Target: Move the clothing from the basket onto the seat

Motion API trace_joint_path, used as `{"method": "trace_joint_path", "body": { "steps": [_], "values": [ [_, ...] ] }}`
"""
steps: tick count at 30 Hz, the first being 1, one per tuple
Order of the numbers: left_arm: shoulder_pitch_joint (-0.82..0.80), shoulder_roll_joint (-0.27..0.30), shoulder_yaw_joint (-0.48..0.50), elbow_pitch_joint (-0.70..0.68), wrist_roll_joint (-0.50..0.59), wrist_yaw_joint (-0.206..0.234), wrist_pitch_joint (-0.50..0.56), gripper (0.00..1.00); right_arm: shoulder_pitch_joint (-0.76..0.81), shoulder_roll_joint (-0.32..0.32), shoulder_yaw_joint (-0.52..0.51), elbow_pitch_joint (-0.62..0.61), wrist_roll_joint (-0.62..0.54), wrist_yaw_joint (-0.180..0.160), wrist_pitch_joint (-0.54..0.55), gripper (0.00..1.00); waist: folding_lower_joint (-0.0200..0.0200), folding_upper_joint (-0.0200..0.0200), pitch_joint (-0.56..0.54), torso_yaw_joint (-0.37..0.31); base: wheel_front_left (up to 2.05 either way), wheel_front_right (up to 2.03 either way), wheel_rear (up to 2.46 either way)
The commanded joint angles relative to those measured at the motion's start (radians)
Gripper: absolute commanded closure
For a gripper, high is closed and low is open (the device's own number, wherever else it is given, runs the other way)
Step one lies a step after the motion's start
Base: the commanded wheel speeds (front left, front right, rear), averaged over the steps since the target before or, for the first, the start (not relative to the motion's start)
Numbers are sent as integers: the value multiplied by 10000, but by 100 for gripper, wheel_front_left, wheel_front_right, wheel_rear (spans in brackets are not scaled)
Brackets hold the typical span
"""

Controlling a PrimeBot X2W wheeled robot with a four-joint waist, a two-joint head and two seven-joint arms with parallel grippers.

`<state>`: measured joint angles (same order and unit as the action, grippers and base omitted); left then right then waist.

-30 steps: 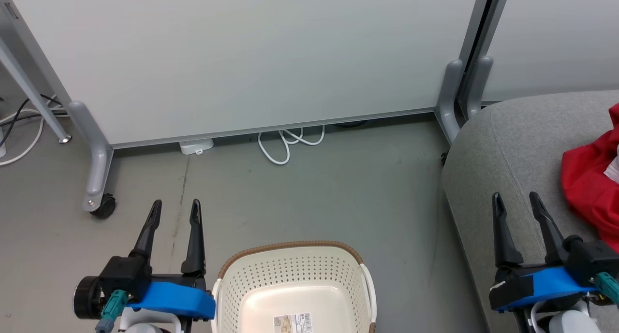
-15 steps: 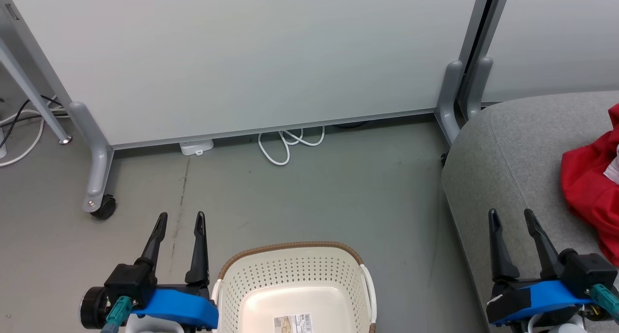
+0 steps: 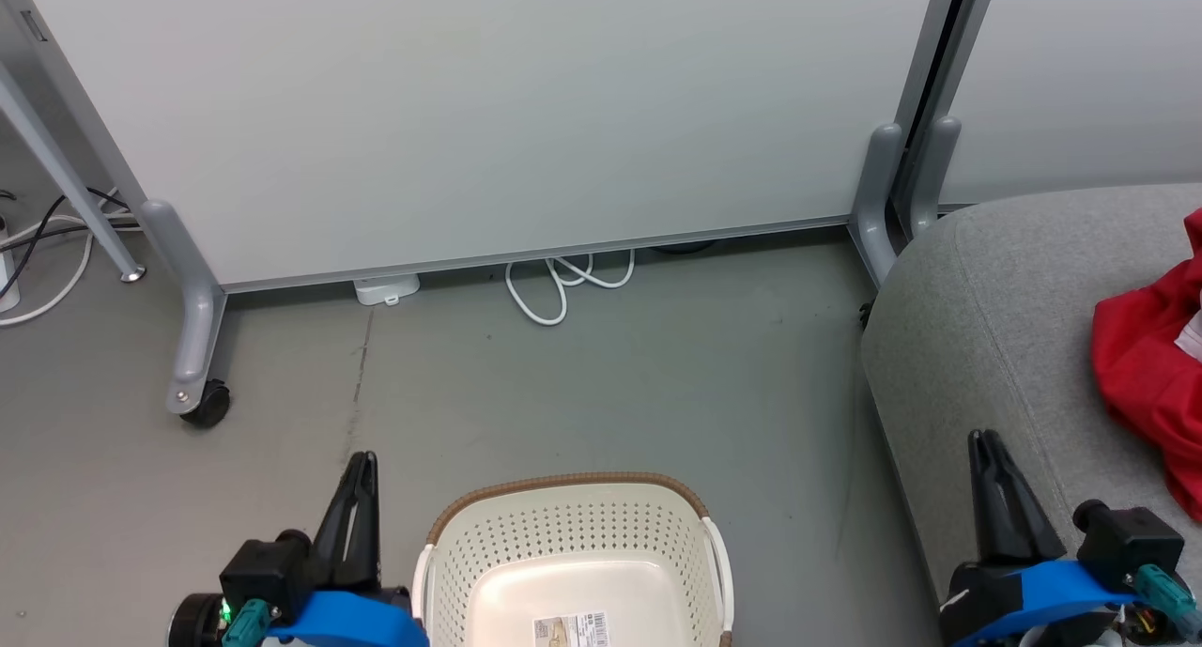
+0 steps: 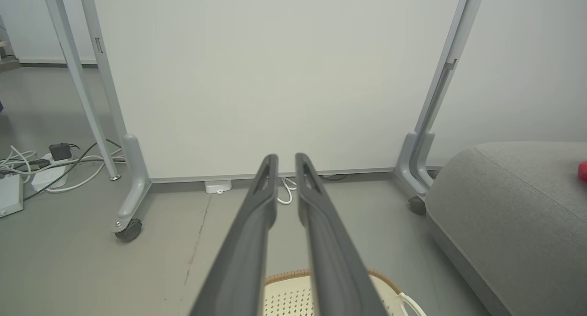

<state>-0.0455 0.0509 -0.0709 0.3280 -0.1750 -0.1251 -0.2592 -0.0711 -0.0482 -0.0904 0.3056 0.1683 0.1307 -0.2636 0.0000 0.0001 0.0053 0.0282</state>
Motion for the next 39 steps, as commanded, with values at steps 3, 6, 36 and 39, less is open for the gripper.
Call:
{"method": "trace_joint_path", "body": {
  "steps": [3, 6, 36, 39],
  "values": [
    [105, -2, 13, 109, -282, 1, 79, 100, -8, 18, -45, 164, 270, 0, 115, 100, 0, -1, 0, -3, 0, 0, 0],
    [71, 6, 83, 66, -897, -2, 228, 100, -54, 16, -85, 159, 872, 0, 304, 100, 0, -1, -1, -10, 0, 0, 0],
    [-233, 53, 691, -285, -5922, -29, 1478, 100, -170, -7, -102, -201, 5895, 1, 1552, 100, 0, -1, -6, -77, 0, 0, 0],
    [-257, 54, 747, -316, -6334, -31, 1586, 100, -187, -9, -110, -224, 6309, 1, 1662, 100, 0, -1, -7, -84, 0, 0, 0]
  ]
}}
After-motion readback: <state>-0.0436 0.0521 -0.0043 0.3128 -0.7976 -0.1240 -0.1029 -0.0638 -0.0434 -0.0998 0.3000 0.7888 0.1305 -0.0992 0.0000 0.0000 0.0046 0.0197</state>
